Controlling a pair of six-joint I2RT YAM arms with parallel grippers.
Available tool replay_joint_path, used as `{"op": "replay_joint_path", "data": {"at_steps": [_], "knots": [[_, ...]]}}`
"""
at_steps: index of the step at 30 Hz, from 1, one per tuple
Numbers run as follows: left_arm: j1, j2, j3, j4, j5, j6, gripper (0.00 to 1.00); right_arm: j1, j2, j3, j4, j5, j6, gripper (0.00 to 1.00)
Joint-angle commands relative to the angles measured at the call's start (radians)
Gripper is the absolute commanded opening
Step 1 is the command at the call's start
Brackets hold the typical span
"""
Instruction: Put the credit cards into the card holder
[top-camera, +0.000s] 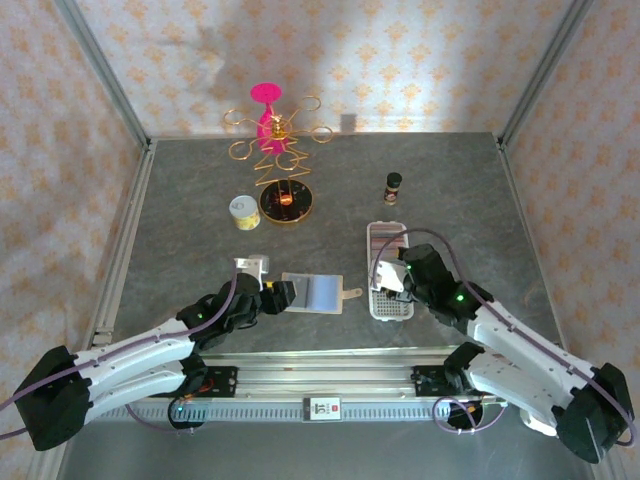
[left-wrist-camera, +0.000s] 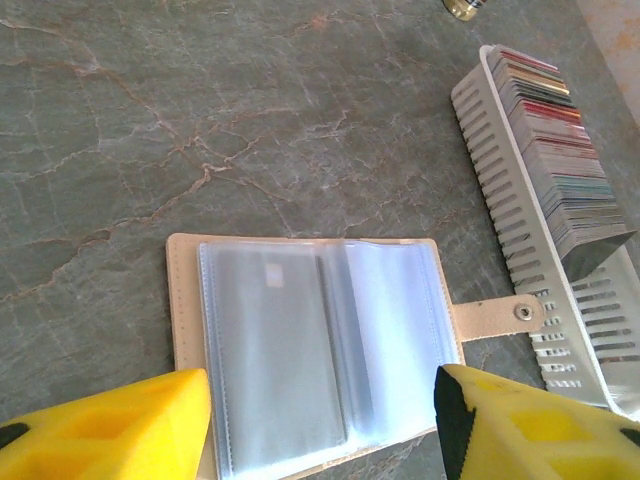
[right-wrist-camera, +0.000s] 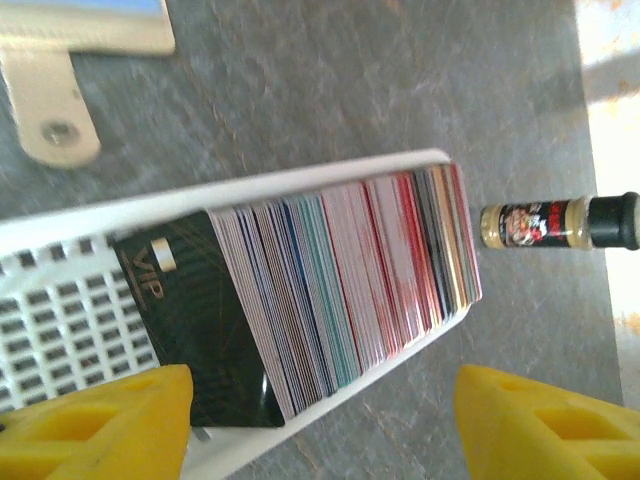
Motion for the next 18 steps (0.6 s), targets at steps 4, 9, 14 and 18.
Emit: {"op": "replay_joint_path", "data": {"at_steps": [4,9,14,18], "knots": [[0.007,-0.016,-0.028,0.037,0.034,0.030,0.62,-0.040,0.116,0.015,0.033,-0.050,-0.139,0.71],[0.007,-0.028,-0.047,0.046,0.034,0.023,0.62,-0.040,0.215,0.016,0.101,-0.074,-0.154,0.73],[0.006,-0.029,-0.051,0.043,0.033,0.026,0.62,-0.040,0.304,0.022,0.170,-0.064,-0.167,0.73],[0.007,-0.028,-0.055,0.044,0.025,0.020,0.62,-0.040,0.339,0.030,0.189,-0.064,-0.179,0.67]]}}
